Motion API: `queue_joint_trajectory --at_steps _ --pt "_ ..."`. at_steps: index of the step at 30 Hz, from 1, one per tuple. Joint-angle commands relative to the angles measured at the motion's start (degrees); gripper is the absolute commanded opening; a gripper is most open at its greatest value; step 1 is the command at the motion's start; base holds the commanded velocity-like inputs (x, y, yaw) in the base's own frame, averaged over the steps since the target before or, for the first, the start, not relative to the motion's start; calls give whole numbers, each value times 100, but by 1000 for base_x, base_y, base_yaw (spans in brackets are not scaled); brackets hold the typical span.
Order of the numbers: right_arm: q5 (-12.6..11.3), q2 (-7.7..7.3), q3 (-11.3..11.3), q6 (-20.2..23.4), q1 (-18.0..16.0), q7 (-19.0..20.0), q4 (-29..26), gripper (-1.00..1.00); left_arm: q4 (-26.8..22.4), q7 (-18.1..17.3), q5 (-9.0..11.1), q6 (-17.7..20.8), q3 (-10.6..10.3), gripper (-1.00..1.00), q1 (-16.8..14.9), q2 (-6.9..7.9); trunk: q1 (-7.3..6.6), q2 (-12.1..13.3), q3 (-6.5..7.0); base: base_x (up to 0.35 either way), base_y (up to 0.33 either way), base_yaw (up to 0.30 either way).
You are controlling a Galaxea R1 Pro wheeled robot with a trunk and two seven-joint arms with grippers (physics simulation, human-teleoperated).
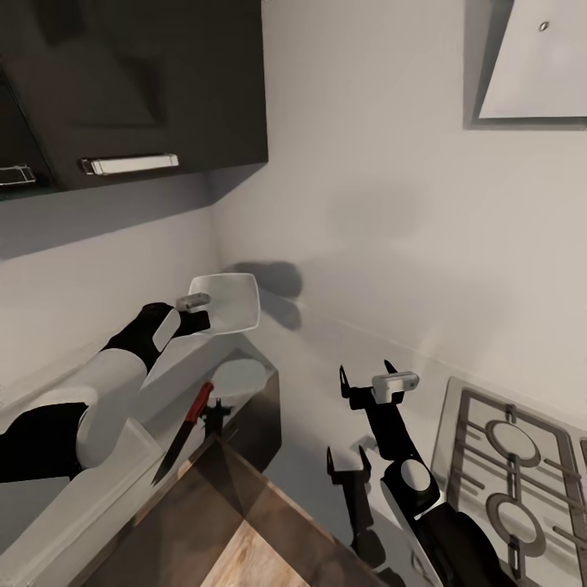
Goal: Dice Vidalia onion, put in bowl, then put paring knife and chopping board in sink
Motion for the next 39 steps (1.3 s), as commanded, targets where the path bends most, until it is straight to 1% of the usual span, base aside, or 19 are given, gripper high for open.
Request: queue_joint_trajectory --at_steps 1,23,24,27,31,33,36,39 --pt "5 -6 18 -8 -7 -43 2 100 -9 25 62 31 22 -100 -4 -2 2 -12 -5 -125 0 0" --pt "14 -6 -6 11 -7 -73 -8 100 -9 25 62 31 22 -100 -3 -2 2 -12 11 -310 0 0" --pt "14 -6 -7 14 -7 -105 -9 100 -9 25 62 31 22 -100 -3 -2 2 -12 11 -277 0 0" --pt "8 -6 -4 20 -7 -421 -11 100 -12 25 62 36 22 -100 -4 -2 2 -12 11 -210 0 0" --pt "4 0 0 19 -7 -675 -15 100 -68 25 62 39 18 -100 -2 0 2 -12 11 -183 0 0" --pt "-1 2 0 17 -10 -749 -25 100 -109 25 62 39 17 -100 2 5 2 -12 11 -161 0 0" --pt "-3 2 16 10 -8 -762 -28 100 -118 25 62 40 19 -100 -2 6 2 -12 11 -146 0 0" --pt "-3 2 168 6 -7 -768 -28 100 -121 25 62 40 21 -100 -2 7 2 -12 11 -131 0 0"
